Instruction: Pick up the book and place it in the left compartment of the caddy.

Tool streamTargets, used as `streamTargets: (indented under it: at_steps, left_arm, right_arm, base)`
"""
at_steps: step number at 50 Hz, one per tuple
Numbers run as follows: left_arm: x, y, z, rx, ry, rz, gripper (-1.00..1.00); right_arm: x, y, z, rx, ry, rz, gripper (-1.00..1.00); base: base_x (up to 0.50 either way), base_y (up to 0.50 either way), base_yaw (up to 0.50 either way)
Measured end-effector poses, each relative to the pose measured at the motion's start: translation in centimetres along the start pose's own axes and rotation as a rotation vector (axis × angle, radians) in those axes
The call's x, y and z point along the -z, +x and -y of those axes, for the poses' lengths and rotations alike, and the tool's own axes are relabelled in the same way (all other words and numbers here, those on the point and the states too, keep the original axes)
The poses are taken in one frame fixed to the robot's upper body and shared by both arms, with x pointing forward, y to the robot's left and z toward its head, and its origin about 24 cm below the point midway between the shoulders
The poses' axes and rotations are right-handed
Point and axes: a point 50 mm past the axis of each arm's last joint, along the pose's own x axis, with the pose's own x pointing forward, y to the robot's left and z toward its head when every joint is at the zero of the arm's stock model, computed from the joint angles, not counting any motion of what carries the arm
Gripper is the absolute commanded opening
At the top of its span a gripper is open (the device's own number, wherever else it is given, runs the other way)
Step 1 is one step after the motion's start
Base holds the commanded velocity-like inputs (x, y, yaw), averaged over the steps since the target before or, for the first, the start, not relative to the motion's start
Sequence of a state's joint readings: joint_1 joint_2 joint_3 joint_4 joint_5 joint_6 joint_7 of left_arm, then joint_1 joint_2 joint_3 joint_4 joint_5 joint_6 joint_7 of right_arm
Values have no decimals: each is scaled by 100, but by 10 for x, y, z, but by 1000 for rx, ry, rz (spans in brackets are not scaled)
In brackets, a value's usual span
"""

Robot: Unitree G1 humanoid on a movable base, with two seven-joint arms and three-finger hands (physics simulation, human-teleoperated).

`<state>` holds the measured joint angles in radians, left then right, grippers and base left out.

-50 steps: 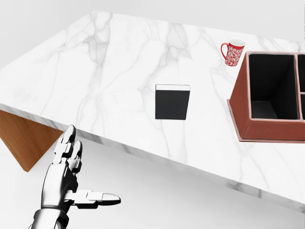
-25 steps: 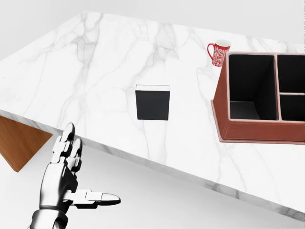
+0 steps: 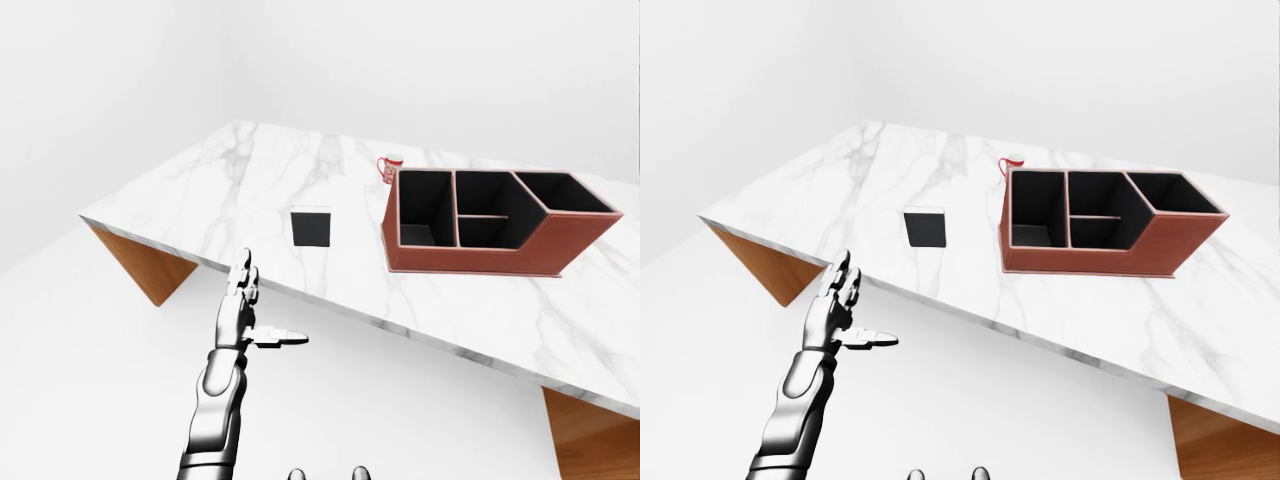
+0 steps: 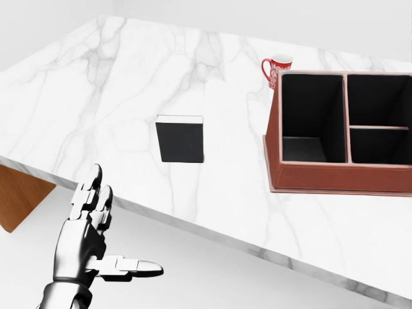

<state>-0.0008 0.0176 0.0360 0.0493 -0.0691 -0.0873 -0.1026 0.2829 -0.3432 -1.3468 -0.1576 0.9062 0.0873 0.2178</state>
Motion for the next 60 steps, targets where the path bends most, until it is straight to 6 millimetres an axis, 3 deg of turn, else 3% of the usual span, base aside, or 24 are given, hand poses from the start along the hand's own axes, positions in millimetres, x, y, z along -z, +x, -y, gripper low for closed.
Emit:
streamTargets:
  at_steps: [60]
  left_arm:
    - [1,0,0,2,-5,-2,100]
  right_arm:
    - [2,0,1,7,-4,-8,100]
  base:
    - [8,-18,0]
